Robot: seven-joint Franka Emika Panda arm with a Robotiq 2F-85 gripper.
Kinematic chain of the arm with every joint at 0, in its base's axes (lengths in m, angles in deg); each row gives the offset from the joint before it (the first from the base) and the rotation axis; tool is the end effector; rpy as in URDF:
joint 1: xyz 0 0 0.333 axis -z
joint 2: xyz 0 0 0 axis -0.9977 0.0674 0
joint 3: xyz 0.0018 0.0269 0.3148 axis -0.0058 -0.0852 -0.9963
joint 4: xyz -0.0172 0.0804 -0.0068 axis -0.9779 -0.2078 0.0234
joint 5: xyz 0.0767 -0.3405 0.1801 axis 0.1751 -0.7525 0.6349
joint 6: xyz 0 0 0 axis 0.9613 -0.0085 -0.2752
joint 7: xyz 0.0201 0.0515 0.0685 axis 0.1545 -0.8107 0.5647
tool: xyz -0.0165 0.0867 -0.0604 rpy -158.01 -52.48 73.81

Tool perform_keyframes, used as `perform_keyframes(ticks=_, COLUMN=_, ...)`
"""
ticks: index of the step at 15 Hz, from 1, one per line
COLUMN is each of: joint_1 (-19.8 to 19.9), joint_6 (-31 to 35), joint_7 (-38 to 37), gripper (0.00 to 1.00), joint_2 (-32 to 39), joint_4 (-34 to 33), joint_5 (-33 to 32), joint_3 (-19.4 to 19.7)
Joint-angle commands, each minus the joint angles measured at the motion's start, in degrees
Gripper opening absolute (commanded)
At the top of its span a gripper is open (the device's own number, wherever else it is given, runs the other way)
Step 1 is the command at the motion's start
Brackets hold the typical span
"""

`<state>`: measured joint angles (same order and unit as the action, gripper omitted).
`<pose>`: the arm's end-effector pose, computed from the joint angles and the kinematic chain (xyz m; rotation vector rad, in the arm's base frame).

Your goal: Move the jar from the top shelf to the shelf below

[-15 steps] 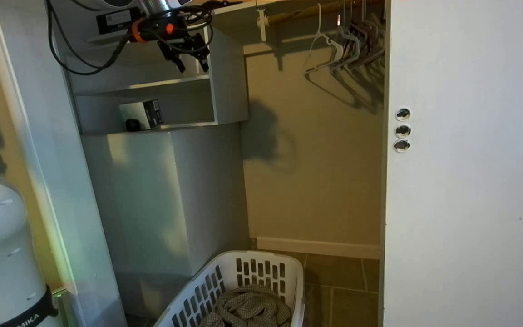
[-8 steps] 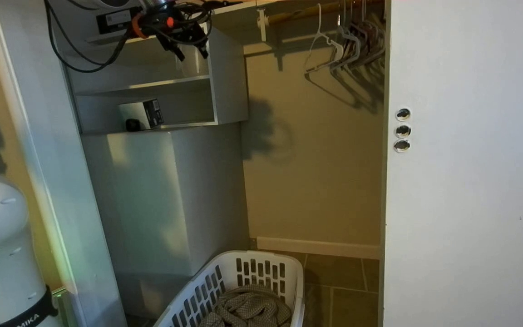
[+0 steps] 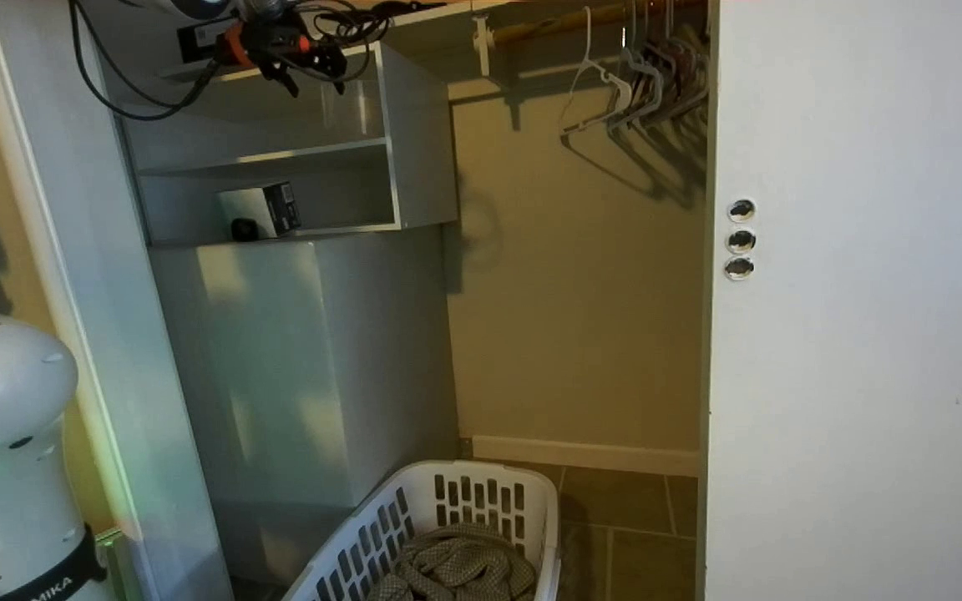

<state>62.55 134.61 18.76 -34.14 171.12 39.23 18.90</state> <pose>0.4096 0.1458 0.7607 -2.4014 -0.7219 -1.2605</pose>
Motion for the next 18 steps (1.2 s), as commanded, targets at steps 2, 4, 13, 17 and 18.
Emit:
perform_keyframes(ticks=2, joint_1=-2.5, joint_6=0.5, joint_7=4.7, gripper=1.0, joint_2=3.8, joint_4=-3.9, joint_5=3.4, joint_3=-0.7)
perform_keyframes(ticks=4, joint_1=-3.1, joint_6=1.4, joint_7=6.8, gripper=1.0, joint_2=5.0, joint_4=-4.8, joint_5=3.8, joint_3=-0.9)
perform_keyframes(ticks=13, joint_1=-0.6, joint_6=3.1, joint_7=2.4, gripper=1.0, joint_2=6.7, joint_4=-4.7, joint_5=2.5, joint_3=-4.3)
perform_keyframes(ticks=17, joint_1=0.8, joint_6=9.8, joint_7=-1.7, gripper=1.0, joint_2=10.1, joint_4=-6.1, joint_5=1.1, joint_3=-7.5)
perform_keyframes(ticks=18, joint_1=1.7, joint_6=12.3, joint_7=-3.0, gripper=1.0, joint_2=10.9, joint_4=-6.3, joint_5=-0.1, joint_3=-8.3)
